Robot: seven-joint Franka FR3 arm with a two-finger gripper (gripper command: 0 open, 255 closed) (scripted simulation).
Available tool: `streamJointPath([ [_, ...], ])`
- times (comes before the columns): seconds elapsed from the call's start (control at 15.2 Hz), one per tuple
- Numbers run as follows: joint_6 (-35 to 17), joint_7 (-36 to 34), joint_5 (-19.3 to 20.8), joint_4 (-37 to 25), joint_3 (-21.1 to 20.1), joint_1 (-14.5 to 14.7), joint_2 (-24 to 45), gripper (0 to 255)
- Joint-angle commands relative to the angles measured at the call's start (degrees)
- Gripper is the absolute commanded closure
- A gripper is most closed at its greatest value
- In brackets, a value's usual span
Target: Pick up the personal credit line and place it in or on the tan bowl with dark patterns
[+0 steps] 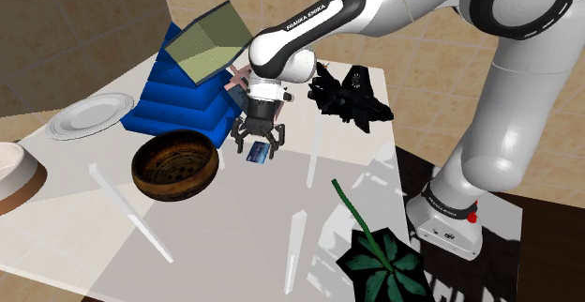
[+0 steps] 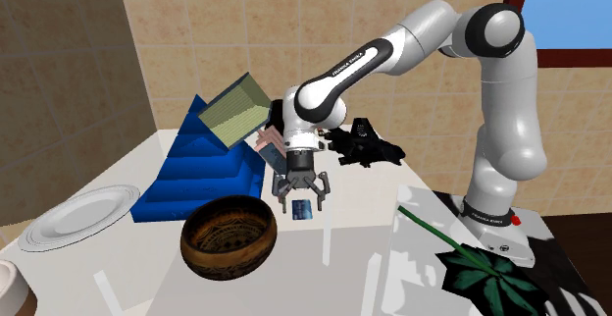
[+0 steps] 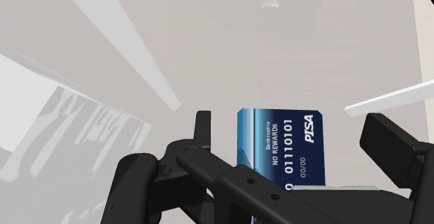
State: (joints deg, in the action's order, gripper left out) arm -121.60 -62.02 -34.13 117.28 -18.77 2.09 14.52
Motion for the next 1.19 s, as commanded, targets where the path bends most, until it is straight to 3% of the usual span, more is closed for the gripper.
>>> streamJointPath([
  [0.0, -0.1, 0.1, 0.0, 0.1, 0.0, 0.0, 0.0, 0],
  [0.26, -0.1, 0.1, 0.0, 0.1, 0.0, 0.0, 0.0, 0],
  [0.33, -0.1, 0.1, 0.0, 0.1, 0.0, 0.0, 0.0, 255],
  [1.12, 1.6, -0.9, 0.1, -0.5, 0.0, -0.2, -1.4, 255],
])
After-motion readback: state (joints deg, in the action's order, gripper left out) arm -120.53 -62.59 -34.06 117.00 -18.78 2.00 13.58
